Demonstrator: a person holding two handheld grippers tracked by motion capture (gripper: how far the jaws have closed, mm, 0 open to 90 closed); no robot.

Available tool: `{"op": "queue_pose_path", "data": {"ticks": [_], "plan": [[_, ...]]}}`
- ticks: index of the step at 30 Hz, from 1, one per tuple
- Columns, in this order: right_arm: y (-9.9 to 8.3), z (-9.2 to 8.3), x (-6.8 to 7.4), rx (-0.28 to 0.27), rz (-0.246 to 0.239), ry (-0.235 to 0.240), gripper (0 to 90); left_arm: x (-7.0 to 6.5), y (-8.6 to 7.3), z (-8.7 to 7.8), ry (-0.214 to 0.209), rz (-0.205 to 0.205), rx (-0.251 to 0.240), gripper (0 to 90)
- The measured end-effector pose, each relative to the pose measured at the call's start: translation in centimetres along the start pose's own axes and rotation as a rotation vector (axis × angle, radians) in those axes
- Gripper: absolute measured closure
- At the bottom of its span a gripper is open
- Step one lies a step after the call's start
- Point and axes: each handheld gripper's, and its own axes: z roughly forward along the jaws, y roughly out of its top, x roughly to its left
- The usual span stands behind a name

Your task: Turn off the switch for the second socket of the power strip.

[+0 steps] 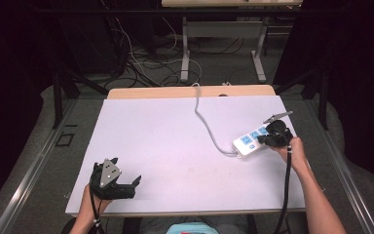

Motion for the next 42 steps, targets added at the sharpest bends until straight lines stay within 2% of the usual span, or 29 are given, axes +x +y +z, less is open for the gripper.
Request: {"op": "queue_pose_path", "data": {"ticks": [1,7,18,20,29,30,42], "plan": [[0.01,0.00,-0.01,0.000,0.002,0.001,90.0,-0.09,-0.03,0.01,-0.008,-0.013,0.001,2.1],[-0.07,0.01,-0.11,-0.005,0.014,-0.004,90.0,-0.10,-0.03,-0.01,-0.010,-0.013,0.002,2.2],[-0.07,0.02,-0.08,-0.004,0.003,-0.010,90.0,-0.10,-0.02,0.03,-0.007,-0.008,0.002,2.2],[-0.11,0.06,-0.07,-0.005,0.023,-0.011,90.0,-0.12,-0.01,0.04,-0.005,-0.006,0.001,2.2],[-0.27,0.11,-0.07,-0.007,0.048,-0.004,90.0,-0.17,-0.02,0.07,-0.009,-0.008,0.004,2.2],[-0.32,0.13,-0.15,-0.012,0.062,0.001,90.0,-0.17,-0.01,0.04,-0.010,-0.007,0.007,2.2],[-0.32,0.13,-0.26,-0.010,0.066,-0.001,90.0,-0.12,0.00,0.05,-0.005,-0.005,0.009,2.2]]}}
